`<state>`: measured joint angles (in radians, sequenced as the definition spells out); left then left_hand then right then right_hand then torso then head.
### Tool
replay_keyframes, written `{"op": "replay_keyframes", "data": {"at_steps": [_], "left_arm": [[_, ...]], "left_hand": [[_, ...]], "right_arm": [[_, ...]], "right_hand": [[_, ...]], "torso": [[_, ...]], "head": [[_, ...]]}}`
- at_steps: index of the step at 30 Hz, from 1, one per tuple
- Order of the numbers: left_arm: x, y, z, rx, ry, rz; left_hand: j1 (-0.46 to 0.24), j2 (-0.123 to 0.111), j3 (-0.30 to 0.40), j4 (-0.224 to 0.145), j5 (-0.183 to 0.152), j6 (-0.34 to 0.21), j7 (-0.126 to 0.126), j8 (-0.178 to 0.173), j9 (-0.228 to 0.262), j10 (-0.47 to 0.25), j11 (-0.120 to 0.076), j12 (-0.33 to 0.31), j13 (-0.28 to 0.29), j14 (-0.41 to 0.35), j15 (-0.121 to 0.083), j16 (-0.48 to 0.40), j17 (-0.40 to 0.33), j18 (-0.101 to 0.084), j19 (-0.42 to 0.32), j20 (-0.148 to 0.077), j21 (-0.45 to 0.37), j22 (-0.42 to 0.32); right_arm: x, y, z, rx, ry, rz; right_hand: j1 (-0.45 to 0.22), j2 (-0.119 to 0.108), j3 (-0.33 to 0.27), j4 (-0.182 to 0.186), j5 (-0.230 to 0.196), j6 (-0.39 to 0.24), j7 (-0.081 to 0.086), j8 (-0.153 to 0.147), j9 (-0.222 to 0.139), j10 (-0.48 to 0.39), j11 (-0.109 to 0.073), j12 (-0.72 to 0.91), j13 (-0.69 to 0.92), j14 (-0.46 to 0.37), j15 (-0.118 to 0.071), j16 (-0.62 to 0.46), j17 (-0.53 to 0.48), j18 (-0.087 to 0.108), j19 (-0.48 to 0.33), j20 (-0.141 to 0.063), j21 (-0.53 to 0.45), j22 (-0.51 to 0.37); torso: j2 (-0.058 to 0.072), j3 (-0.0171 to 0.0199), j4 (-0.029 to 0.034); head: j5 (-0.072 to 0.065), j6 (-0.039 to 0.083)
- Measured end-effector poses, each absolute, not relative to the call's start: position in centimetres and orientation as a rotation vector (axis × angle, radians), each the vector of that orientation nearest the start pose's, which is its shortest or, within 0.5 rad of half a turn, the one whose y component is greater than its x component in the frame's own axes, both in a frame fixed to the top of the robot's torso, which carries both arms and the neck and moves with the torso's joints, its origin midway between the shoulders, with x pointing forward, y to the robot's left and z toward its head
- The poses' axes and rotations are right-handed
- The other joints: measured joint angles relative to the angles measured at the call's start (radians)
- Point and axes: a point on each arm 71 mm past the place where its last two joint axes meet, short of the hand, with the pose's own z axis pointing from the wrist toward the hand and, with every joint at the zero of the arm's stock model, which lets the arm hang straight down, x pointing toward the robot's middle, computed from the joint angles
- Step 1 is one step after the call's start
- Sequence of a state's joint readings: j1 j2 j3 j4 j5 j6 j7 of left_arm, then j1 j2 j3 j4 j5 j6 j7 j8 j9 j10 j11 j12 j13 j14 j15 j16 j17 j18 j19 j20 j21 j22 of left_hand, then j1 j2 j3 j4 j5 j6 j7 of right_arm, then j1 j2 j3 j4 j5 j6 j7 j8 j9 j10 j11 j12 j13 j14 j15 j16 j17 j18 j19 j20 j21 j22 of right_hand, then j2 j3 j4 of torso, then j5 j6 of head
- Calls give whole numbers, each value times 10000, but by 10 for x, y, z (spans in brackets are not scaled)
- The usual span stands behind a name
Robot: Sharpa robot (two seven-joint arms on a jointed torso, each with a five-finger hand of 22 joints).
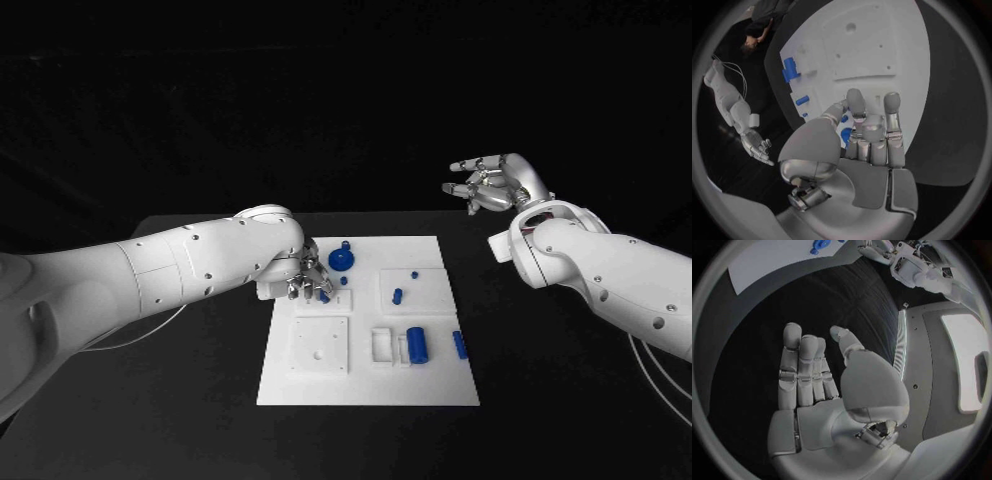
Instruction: Assemble the parts on the task board
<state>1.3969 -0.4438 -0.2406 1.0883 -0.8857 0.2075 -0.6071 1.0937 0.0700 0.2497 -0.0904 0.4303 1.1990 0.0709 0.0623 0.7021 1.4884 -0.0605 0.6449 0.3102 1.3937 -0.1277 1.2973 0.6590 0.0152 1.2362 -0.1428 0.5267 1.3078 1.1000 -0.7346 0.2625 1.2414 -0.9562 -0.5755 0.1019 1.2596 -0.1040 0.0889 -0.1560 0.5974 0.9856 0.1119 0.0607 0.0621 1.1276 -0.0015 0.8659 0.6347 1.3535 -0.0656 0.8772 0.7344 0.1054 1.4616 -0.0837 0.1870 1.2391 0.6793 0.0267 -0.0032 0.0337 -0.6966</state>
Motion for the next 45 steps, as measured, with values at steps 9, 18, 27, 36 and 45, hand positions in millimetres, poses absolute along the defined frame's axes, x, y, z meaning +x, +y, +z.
{"op": "replay_keyframes", "data": {"at_steps": [9, 18, 27, 36, 45], "left_arm": [[552, 150, -213, -2036, 24014, -2036], [552, 151, -215, -2004, 24017, -2002], [552, 151, -215, -1978, 24003, -2003], [552, 150, -216, -1945, 23955, -1979], [553, 149, -218, -2014, 23891, -1970]], "left_hand": [[0, 0, 1, -1, 0, 0, 0, 46, 46, 0, 0, 0, -1, 13, 15, -1, -19, 0, 0, 0, 0, -1], [39, -38, 0, -2, -3, 0, 0, 45, 45, 0, 0, 0, -12, 13, 16, -1, -43, -1, 0, 0, 0, -2], [40, -38, 0, -1, -20, 0, 0, 37, 40, 0, 0, 0, -22, 13, 18, -1, -67, -1, 0, 0, -1, -2], [41, -37, 38, 36, -562, 0, 0, 25, 74, 0, 0, -5, -101, -13, -7, -65, -286, -1, 0, 0, -1, -3], [52, -26, 160, 134, -1104, 1, 1, 26, 57, 0, 0, -40, -155, -38, -7, -86, -396, -1, 0, 0, -63, -4]], "right_arm": [[551, -259, -138, 5389, 12443, 8536], [551, -259, -138, 5391, 12456, 8537], [551, -259, -139, 5395, 12466, 8532], [551, -259, -139, 5399, 12478, 8533], [551, -259, -140, 5404, 12490, 8533]], "right_hand": [[0, 0, 0, 0, 0, 0, 0, 0, 0, 0, 0, 0, 1, 0, 0, 0, 0, 1, 0, 0, 0, -1], [0, 0, 0, 0, 40, 0, 0, 0, 0, 0, 0, 0, 1, 0, 0, 0, 0, 1, 0, 0, 0, 19], [0, 0, 0, 0, 39, 0, 0, 0, 0, 0, 0, 0, 2, 0, 0, 0, 0, 1, 0, 0, 1, 19], [0, 0, 0, 0, 39, 0, 0, 0, 0, 0, 0, 0, 2, 0, 0, 0, 0, 0, 0, 0, 1, 18], [-3, 3, -1, 0, 39, 0, 0, 0, 0, 0, 1, 0, 2, 0, 0, 0, -2, 1, 0, 0, 1, 17]], "torso": [[0, 1, 0], [-3, 2, -4], [0, 7, -1], [2, 6, -6], [5, 8, -7]], "head": [[-8, -2], [-8, -12], [-9, -7], [5, 7], [-10, -4]]}}
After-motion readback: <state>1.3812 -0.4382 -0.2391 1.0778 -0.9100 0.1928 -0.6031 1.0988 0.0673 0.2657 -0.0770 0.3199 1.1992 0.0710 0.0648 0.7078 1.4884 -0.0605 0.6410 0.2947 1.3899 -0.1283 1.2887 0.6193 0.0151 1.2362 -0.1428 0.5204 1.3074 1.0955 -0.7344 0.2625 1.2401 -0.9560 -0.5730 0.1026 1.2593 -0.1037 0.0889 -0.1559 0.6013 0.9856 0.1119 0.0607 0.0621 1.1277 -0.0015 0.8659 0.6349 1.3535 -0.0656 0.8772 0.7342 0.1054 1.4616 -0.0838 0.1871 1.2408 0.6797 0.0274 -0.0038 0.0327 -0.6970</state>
